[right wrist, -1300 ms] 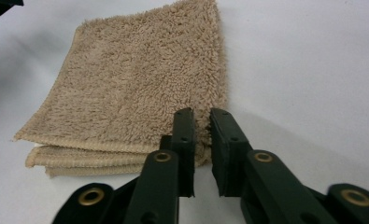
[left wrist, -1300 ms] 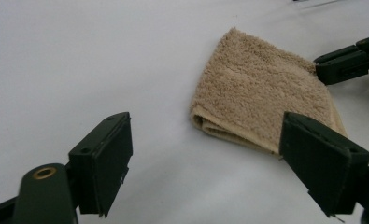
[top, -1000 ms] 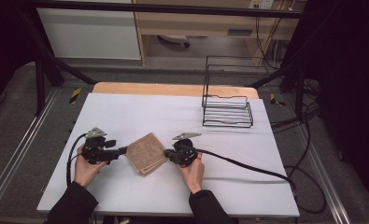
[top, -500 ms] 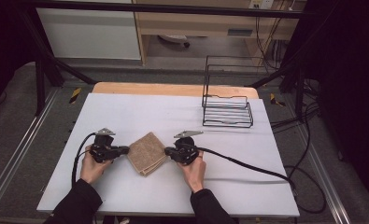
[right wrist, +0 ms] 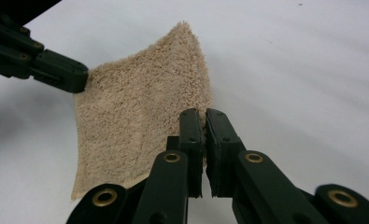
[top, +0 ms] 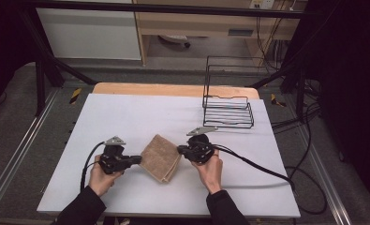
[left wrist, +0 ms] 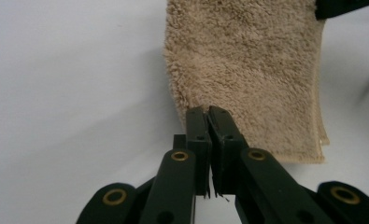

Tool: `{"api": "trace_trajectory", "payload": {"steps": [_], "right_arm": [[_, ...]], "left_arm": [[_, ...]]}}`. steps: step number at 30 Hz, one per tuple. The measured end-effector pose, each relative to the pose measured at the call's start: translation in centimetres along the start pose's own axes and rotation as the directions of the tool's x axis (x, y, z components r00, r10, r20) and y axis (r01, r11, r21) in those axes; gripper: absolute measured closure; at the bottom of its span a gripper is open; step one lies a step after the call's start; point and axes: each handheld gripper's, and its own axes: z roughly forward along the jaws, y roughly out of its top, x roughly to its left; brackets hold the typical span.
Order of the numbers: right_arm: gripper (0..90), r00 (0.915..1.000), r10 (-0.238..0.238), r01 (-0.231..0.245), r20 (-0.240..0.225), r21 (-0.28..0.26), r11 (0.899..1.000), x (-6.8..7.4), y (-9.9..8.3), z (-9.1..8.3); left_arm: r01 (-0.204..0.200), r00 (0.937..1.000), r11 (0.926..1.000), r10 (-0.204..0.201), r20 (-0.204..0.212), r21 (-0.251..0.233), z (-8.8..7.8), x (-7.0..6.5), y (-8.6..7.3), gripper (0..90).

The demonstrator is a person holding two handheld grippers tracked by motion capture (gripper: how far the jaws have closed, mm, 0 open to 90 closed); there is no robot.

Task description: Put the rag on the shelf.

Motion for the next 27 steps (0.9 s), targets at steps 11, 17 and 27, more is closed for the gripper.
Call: {"api": "trace_trajectory", "payload": {"steps": [11,17,27], "right_arm": [[85.6,0.9985,-0.025,0.024,0.049,0.006,1.0,-2.8,-1.5,1.3],[85.1,0.9976,-0.024,0.025,0.064,-0.005,1.0,-3.4,-2.1,3.2],[59.4,0.9993,0.02,-0.018,0.031,-0.09,0.996,-4.2,-2.2,2.0]], "left_arm": [[-0.012,0.9979,0.9995,0.014,-0.064,0.029,2.7,-5.0,-1.3,85.8],[-0.009,0.9986,0.9999,0.009,-0.052,0.01,2.4,-4.4,-1.4,80.2],[-0.09,0.9904,0.9943,0.083,-0.11,-0.057,2.7,-1.8,2.3,38.8]]}}
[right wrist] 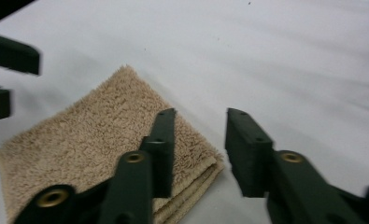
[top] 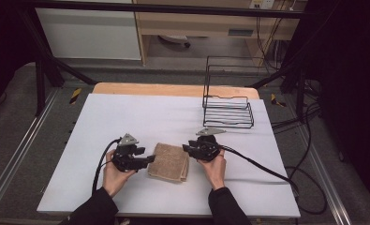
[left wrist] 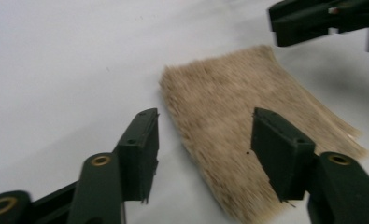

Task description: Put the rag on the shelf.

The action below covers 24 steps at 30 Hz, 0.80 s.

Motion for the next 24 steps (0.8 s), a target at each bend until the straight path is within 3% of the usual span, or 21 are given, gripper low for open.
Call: {"api": "trace_trajectory", "payload": {"steps": [3,7,9,10,11,14,15,19,24], "right_arm": [[45.9,1.0,0.002,-0.002,0.005,-0.009,1.0,-0.4,-0.2,-0.5],[44.2,0.9995,0.031,-0.031,0.002,-0.004,1.0,-0.7,-0.6,-0.3],[44.4,0.9991,0.042,-0.042,0.004,0.014,0.999,-0.8,-0.9,0.1],[44.9,0.999,0.045,-0.045,0.01,0.018,0.999,-0.8,-1.0,0.3],[46.2,0.998,0.062,-0.063,0.011,0.021,0.998,-0.9,-1.1,0.7],[48.1,0.9969,0.076,-0.077,0.02,0.028,0.997,-0.9,-1.2,0.9],[51.1,0.9962,0.084,-0.085,0.024,0.04,0.996,-1.0,-1.3,1.2],[56.4,0.9935,0.113,-0.113,0.017,0.048,0.992,-0.9,-1.4,1.5],[61.5,0.9912,0.132,-0.132,0.004,0.052,0.99,-0.8,-1.6,1.8]], "left_arm": [[0.008,0.9999,0.9999,-0.008,0.007,0.006,1.3,0.8,1.0,32.8],[0.025,0.9997,0.9996,-0.025,-0.003,0.008,3.0,1.5,1.7,36.1],[0.023,0.9997,0.999,-0.022,-0.004,0.038,4.0,1.8,2.0,38.1],[0.013,0.9998,0.9984,-0.012,-0.017,0.055,4.4,1.8,2.0,40.5],[0.012,0.9997,0.9977,-0.011,-0.02,0.066,4.8,1.8,2.1,49.6],[0.012,0.9999,0.9963,-0.012,-0.005,0.085,5.6,1.9,2.1,55.8],[0.016,0.9999,0.9958,-0.016,0.004,0.09,5.8,1.9,2.1,62.2],[0.042,0.9983,0.9937,-0.046,0.035,0.104,6.1,2.2,2.0,69.5],[0.045,0.9976,0.9924,-0.05,0.048,0.115,6.3,2.0,1.9,74.8]]}}
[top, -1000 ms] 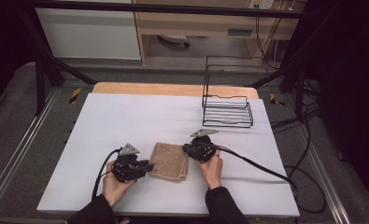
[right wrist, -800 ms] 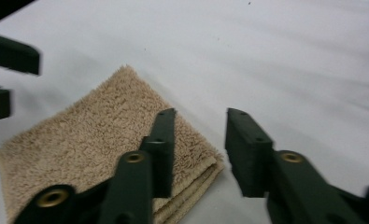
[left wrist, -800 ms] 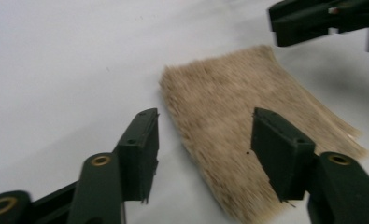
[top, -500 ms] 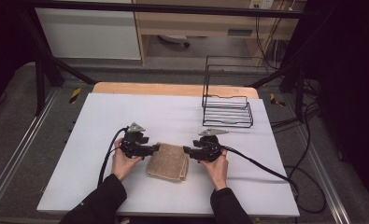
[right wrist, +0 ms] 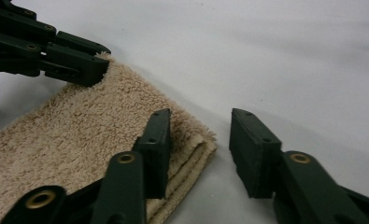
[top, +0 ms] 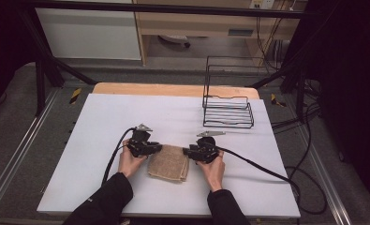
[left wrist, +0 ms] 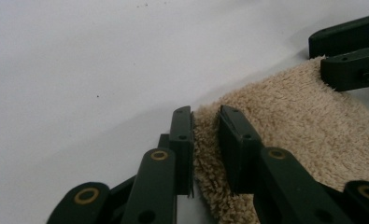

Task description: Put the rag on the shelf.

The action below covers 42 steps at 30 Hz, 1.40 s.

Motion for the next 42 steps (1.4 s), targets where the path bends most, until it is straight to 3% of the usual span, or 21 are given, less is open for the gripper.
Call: {"api": "trace_trajectory", "payload": {"steps": [8,15,20,25,32,42], "right_arm": [[77.2,0.9992,0.027,-0.027,-0.029,0.012,1.0,0.2,-0.2,0.2],[84.6,0.9978,0.042,-0.041,-0.051,0.018,0.999,0.2,0.1,0.0],[85.1,0.9972,0.023,-0.024,-0.071,-0.019,1.0,0.4,0.3,-0.7],[85.2,0.9947,0.014,-0.02,-0.102,-0.051,0.998,0.7,0.8,-1.9],[85.3,0.9936,-0.037,0.028,-0.107,-0.081,0.996,1.2,1.2,-2.9],[85.4,0.9877,-0.104,0.086,-0.117,-0.151,0.985,2.5,2.6,-4.9]], "left_arm": [[0.037,0.9993,0.9992,-0.037,0.01,0.012,0.0,0.0,0.1,81.8],[0.02,0.9998,0.9998,-0.02,-0.005,0.007,-0.2,-0.3,0.0,84.6],[0.021,0.9997,0.9991,-0.021,0.01,-0.037,-1.1,-0.3,0.0,84.8],[-0.008,0.9999,0.9965,0.009,0.014,-0.083,-2.4,-0.8,0.0,84.8],[-0.027,0.9992,0.9897,0.031,0.026,-0.141,-4.2,-1.5,0.0,84.8],[-0.033,0.9986,0.9766,0.041,0.033,-0.212,-6.8,-2.3,0.3,84.8]]}}
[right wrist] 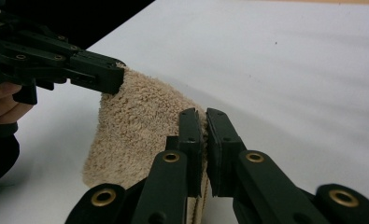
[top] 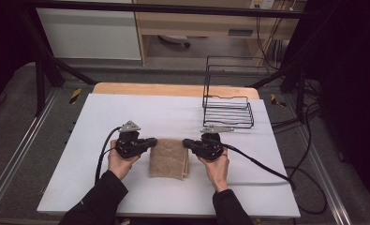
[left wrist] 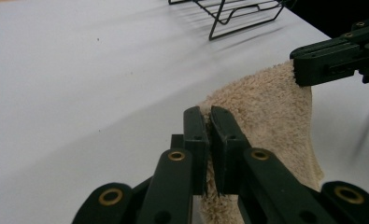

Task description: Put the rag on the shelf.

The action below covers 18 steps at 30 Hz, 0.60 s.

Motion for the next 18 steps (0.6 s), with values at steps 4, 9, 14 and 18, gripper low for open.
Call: {"api": "trace_trajectory", "payload": {"steps": [4,9,14,18], "right_arm": [[85.5,0.9996,-0.028,0.028,-0.001,-0.027,0.999,0.4,0.7,-0.8],[85.5,0.9983,-0.057,0.057,-0.001,-0.063,0.996,0.5,1.3,-1.6],[85.5,0.9969,-0.078,0.078,0.004,-0.093,0.993,0.9,1.9,-2.6],[85.5,0.995,-0.099,0.099,0.014,-0.114,0.989,1.2,2.5,-3.4]], "left_arm": [[-0.015,0.9999,0.9994,0.015,-0.005,-0.032,-0.6,-0.5,0.2,84.8],[-0.025,0.9997,0.9962,0.025,-0.005,-0.083,-1.2,-1.1,0.6,84.8],[-0.037,0.9993,0.9912,0.036,-0.011,-0.127,-1.7,-1.7,1.0,84.8],[-0.043,0.9991,0.9868,0.042,-0.01,-0.156,-2.0,-2.2,1.4,84.8]]}}
